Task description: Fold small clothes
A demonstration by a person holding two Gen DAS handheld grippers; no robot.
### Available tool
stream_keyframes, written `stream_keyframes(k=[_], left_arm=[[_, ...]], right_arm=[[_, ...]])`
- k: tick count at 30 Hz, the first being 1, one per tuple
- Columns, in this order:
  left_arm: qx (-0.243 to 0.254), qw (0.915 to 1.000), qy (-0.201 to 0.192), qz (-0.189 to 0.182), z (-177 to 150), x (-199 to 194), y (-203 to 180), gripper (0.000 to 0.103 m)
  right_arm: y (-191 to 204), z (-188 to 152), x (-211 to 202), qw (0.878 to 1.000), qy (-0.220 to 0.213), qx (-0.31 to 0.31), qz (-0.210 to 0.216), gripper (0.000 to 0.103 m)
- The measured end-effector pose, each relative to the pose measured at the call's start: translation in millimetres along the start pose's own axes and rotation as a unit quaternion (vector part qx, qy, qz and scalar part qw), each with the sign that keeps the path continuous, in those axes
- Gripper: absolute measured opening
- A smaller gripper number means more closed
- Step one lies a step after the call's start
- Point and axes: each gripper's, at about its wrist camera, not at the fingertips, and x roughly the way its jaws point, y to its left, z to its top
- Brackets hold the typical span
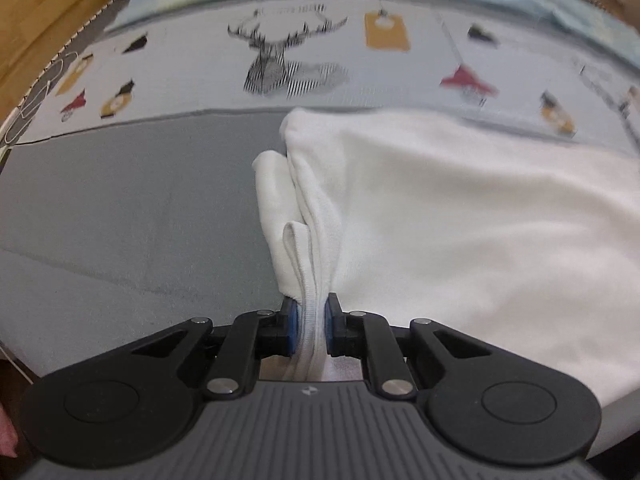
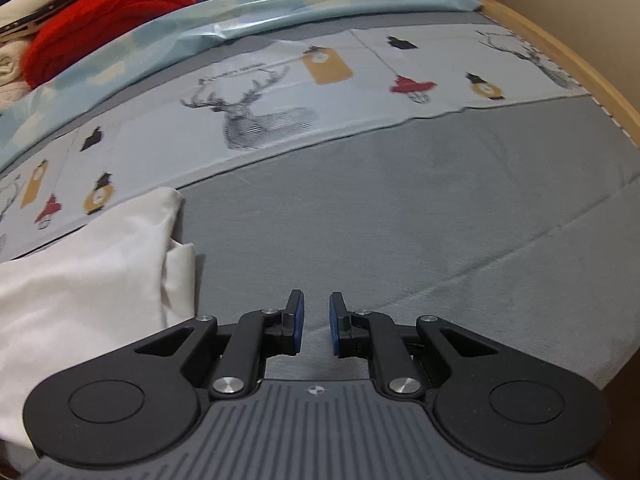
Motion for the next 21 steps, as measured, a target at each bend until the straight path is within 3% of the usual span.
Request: stream_keyframes(k=[4, 6, 9, 12, 15, 21], left_arm=[[-0.039, 0.9949, -0.028, -0.089, 8, -21, -7, 0.014], [-0.048, 0.9876, -0.041, -0.144, 12, -30, -18, 0.013], [-0.031, 0.9778, -0.067, -0.196, 23, -47, -51, 0.013], [-0.027, 0.9626, -0.077, -0.258, 32, -59, -90, 0.013], [-0.022, 0.9463, -0.066, -0.316, 39, -66, -143, 0.013], [0.029, 0.9226, -0.020, -0.384, 34, -65, -260, 0.018]], right_arm=[[9, 5, -10, 1.000, -0.013, 0.001, 0.014, 0.013], [9, 7, -13, 1.000, -0.014, 0.010, 0.025, 0.013], [9, 8, -16, 0.999, -0.017, 0.017, 0.033, 0.013], [10, 9, -18, 0.999, -0.023, 0.016, 0.041, 0.013], [8, 8, -21, 0.999, -0.029, 0.015, 0.042, 0.014], [0, 5, -19, 0.998, -0.022, 0.025, 0.047, 0.013]])
